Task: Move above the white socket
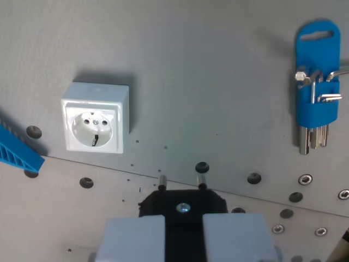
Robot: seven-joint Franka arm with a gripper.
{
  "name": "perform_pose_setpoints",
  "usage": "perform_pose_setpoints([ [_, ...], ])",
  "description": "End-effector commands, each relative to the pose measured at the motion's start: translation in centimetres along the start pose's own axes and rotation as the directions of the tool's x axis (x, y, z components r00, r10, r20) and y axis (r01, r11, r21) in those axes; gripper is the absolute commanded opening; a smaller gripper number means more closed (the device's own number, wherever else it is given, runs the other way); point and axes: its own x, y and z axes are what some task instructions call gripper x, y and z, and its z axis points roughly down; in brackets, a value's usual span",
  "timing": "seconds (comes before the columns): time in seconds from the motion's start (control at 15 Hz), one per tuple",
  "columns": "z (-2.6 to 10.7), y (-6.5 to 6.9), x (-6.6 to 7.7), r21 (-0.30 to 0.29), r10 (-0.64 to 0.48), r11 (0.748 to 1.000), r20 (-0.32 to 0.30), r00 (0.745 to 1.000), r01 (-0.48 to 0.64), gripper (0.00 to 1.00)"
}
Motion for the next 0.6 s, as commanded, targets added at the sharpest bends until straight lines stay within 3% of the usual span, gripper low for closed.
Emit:
perform_pose_setpoints([
  [0.07, 1.4, -0.8, -0.5, -0.023, 0.03, 0.999, -0.095, 0.995, -0.033, 0.0],
  [0.6, 4.6, -2.5, -1.4, -0.016, 0.039, 0.999, -0.091, 0.995, -0.04, 0.0],
])
